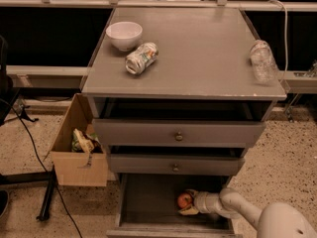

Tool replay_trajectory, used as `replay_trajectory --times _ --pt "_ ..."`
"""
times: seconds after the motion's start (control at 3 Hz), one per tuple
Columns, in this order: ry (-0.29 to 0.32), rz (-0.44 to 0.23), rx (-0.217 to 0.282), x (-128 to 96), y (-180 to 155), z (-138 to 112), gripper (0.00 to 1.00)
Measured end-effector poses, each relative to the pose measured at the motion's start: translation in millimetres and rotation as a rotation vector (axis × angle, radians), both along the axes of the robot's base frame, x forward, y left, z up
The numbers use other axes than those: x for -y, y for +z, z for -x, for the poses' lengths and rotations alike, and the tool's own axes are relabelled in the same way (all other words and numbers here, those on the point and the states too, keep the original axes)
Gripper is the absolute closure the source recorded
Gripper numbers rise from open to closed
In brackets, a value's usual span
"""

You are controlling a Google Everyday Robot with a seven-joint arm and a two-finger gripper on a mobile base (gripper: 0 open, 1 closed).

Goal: Place apple into bottom drawer

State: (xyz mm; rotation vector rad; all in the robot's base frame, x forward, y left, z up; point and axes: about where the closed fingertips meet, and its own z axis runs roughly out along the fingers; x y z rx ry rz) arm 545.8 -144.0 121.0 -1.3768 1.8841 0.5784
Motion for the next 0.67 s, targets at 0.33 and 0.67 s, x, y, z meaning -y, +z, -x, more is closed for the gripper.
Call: replay_trajectory --times 0.33,0.67 --pt "0.000 0.000 0.000 -0.2 -0.1 0.1 0.00" --pt "0.000 0.000 0.000 -0.2 -0.1 0.1 0.00"
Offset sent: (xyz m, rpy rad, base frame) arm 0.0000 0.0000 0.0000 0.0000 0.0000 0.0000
